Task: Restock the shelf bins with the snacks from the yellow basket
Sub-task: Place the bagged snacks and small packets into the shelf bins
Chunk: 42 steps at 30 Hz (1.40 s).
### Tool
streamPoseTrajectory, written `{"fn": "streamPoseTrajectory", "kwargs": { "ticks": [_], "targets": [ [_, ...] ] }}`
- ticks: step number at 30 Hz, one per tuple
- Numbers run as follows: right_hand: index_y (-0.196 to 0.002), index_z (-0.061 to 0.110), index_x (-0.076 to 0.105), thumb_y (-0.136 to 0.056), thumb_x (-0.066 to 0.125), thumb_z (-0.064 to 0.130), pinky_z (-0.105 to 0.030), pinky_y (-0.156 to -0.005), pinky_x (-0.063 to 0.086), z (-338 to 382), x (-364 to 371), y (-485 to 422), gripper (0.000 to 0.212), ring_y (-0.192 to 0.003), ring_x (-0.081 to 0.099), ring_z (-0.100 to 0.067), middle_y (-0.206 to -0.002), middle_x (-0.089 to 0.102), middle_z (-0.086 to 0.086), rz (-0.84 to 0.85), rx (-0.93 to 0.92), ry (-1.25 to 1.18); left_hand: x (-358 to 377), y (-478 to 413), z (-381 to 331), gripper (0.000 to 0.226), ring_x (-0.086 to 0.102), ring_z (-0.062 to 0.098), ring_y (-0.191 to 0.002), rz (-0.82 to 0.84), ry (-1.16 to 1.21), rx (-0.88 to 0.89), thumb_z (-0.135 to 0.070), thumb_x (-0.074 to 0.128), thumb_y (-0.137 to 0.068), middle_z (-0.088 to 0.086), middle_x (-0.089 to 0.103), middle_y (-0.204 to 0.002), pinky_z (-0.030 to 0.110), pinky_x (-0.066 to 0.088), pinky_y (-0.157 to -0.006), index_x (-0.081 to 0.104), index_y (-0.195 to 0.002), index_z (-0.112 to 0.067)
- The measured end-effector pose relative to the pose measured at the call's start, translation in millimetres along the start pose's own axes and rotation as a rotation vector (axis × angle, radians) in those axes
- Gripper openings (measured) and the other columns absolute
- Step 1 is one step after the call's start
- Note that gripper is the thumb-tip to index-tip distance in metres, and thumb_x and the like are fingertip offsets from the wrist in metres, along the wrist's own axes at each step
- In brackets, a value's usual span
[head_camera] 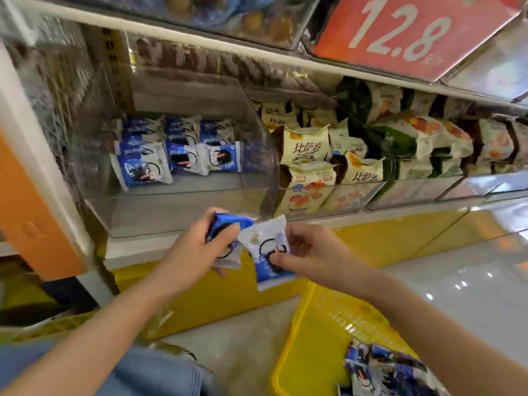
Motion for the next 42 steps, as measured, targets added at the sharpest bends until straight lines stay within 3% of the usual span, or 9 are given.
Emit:
{"fn": "streamPoseTrajectory", "kwargs": {
  "ticks": [6, 12, 17, 21, 25, 28, 34, 39, 42],
  "targets": [
    [-0.104, 0.012, 0.056, -0.066, 0.076, 0.027, -0.025, -0.062, 0.056, 41.0, -22.5, -51.3, 0.045, -0.083, 0.071, -0.019, -0.093, 0.072, -0.005, -0.075, 0.015, -0.552, -63.8, 7.4, -27.5, 0.009, 0.064, 0.005, -0.064, -0.281, 0.184, 0.072, -0.030, 0.054, -0.089, -0.004, 0.064, -0.072, 0.013, 0.047, -0.050, 0.057, -0.090, -0.022],
    [-0.100, 0.013, 0.056, -0.080, 0.068, 0.008, -0.020, -0.062, 0.056, 70.5, -13.8, -122.4, 0.024, -0.085, 0.071, -0.016, -0.098, 0.069, -0.005, -0.196, 0.043, -0.714, -119.8, 19.9, -54.8, 0.003, 0.059, -0.010, -0.070, -0.445, 0.108, 0.217, -0.030, 0.055, -0.089, -0.022, 0.065, -0.074, 0.002, 0.040, -0.060, 0.057, -0.089, -0.028],
    [-0.111, 0.003, 0.059, -0.082, 0.070, 0.019, -0.030, -0.079, 0.054, 80.6, 28.3, -178.6, 0.035, -0.088, 0.064, -0.018, -0.104, 0.066, -0.011, -0.082, 0.071, -0.235, -154.6, 32.8, -55.9, 0.005, 0.058, -0.009, -0.066, -0.624, 0.002, 0.221, -0.030, 0.059, -0.087, -0.011, 0.062, -0.077, 0.004, 0.042, -0.056, 0.054, -0.088, -0.027],
    [-0.113, 0.000, 0.052, -0.075, 0.076, 0.007, -0.014, -0.053, 0.050, 73.0, 63.6, -198.4, 0.045, -0.069, 0.063, -0.004, -0.096, 0.065, -0.012, 0.145, 0.064, -0.022, -165.0, 42.8, -57.4, 0.009, 0.058, -0.009, -0.073, -0.693, -0.124, 0.249, -0.032, 0.061, -0.085, -0.014, 0.061, -0.078, 0.004, 0.043, -0.057, 0.051, -0.085, -0.032],
    [-0.125, 0.008, 0.046, -0.069, 0.082, 0.021, -0.030, -0.087, 0.048, 62.8, 69.2, -211.1, 0.068, -0.107, 0.058, -0.024, -0.117, 0.060, -0.011, 0.243, -0.032, 0.353, -175.5, 54.2, -62.6, 0.013, 0.060, -0.009, -0.081, -0.753, -0.148, 0.302, -0.035, 0.061, -0.082, -0.018, 0.062, -0.084, 0.005, 0.045, -0.059, 0.051, -0.090, -0.035],
    [-0.122, 0.013, 0.048, -0.069, 0.081, 0.029, -0.018, -0.072, 0.043, 63.2, 75.3, -212.1, 0.064, -0.089, 0.056, -0.014, -0.097, 0.058, 0.007, 0.315, -0.056, 0.395, -181.9, 66.0, -70.6, 0.015, 0.061, -0.006, -0.077, -0.840, -0.173, 0.367, -0.036, 0.063, -0.081, -0.020, 0.061, -0.078, 0.007, 0.045, -0.057, 0.049, -0.084, -0.040],
    [-0.062, 0.023, 0.044, -0.081, 0.071, 0.023, -0.007, -0.047, 0.034, 86.7, 83.5, -214.3, 0.033, -0.046, 0.047, 0.005, -0.047, 0.047, 0.016, 0.280, -0.166, 0.311, -183.4, 71.4, -75.4, 0.016, 0.062, -0.003, -0.075, -0.872, -0.157, 0.416, -0.034, 0.065, -0.081, -0.020, 0.062, -0.078, 0.011, 0.049, -0.057, 0.050, -0.087, -0.038],
    [-0.079, 0.015, 0.047, -0.077, 0.073, 0.007, -0.016, -0.053, 0.052, 92.8, 71.3, -226.5, 0.027, -0.062, 0.063, -0.001, -0.075, 0.063, 0.005, 0.078, -0.162, -0.023, -184.3, 74.0, -76.7, 0.018, 0.063, -0.002, -0.081, -0.887, -0.116, 0.455, -0.033, 0.065, -0.081, -0.020, 0.061, -0.084, 0.009, 0.049, -0.058, 0.055, -0.094, -0.026],
    [-0.089, 0.026, 0.051, -0.074, 0.077, 0.008, -0.012, -0.063, 0.048, 90.5, 87.9, -227.0, 0.035, -0.072, 0.060, -0.002, -0.088, 0.063, 0.005, 0.161, -0.224, 0.156, -184.4, 78.0, -81.2, 0.015, 0.063, -0.001, -0.081, -0.892, -0.078, 0.510, -0.030, 0.065, -0.082, -0.023, 0.061, -0.081, 0.010, 0.048, -0.059, 0.054, -0.091, -0.034]
  ]
}}
Point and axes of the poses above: each hand's wrist, its own y-axis away from the middle knuckle, its own x-axis out of the palm, z = x × y, the point moved 9 cm from there along -y, towards the middle knuckle
